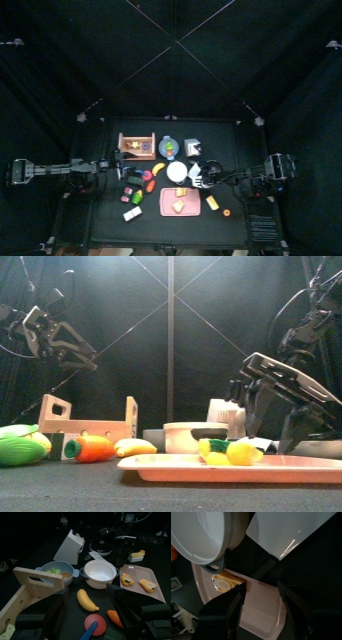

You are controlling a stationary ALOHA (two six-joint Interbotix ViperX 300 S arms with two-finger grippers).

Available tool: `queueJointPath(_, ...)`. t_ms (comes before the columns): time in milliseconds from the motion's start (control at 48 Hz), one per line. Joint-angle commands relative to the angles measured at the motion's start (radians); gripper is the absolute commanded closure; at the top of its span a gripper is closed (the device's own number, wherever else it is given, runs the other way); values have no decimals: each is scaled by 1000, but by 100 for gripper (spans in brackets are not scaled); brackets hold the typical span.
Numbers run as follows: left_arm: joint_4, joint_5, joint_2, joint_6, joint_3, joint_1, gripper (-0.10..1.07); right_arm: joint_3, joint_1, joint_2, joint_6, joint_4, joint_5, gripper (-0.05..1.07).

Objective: Grab cleaver handle

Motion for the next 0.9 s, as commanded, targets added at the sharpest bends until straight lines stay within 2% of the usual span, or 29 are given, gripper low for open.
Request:
queueJointPath(0, -2, -9, 3, 2, -12, -2, 2, -49, -25, -2, 2, -9, 40, 15)
queueJointPath(438, 0, -8, 3, 5, -11, -2, 2, -92, -54, 75, 3, -28, 127, 17)
queueJointPath(750, 2, -8, 2, 5, -11, -2, 2, -114, -57, 101, 5, -58, 150, 33)
queueJointPath(875, 0, -6, 3, 5, -11, -2, 2, -115, -54, 100, 3, -58, 167, 36)
